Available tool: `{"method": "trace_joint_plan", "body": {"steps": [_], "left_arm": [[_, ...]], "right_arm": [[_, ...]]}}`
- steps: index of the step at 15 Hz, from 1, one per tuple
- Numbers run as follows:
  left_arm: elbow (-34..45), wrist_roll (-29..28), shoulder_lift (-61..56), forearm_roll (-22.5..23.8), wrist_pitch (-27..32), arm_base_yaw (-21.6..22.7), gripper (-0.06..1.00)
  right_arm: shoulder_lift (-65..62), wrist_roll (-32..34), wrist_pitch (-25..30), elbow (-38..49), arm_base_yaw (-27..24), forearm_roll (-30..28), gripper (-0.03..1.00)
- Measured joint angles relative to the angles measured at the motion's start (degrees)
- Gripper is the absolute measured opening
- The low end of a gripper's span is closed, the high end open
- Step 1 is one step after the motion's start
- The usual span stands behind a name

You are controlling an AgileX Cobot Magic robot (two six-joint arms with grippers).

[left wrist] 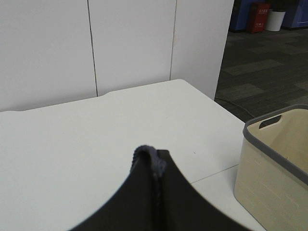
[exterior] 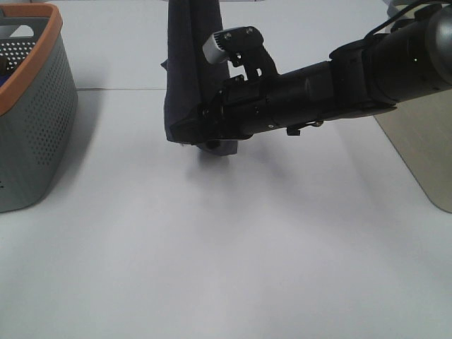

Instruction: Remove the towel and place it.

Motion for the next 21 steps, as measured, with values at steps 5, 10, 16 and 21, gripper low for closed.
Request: {"method": "trace_joint_plan", "body": {"steps": [5, 10, 16, 21], "left_arm": [[0.0, 0.0, 0.0, -0.1, 0.0, 0.0, 0.0], [0.0, 0.0, 0.0, -0.2, 0.0, 0.0, 0.0], [0.0, 0.0, 0.0, -0.2, 0.0, 0.0, 0.0], [-0.1, 0.0, 0.0, -0.2, 1.4, 0.0, 0.0]], "right_arm": [[3.3, 0.4, 0.5, -1.1, 0.0, 0.1, 0.58], [4.0, 0.8, 1.5, -2.9, 0.0, 0.1, 0.52], [4.0, 2.9, 1.5, -3.8, 0.0, 0.1, 0.08], [2.8, 16.0, 2.2, -3.8, 0.0, -5.9, 0.02]]}}
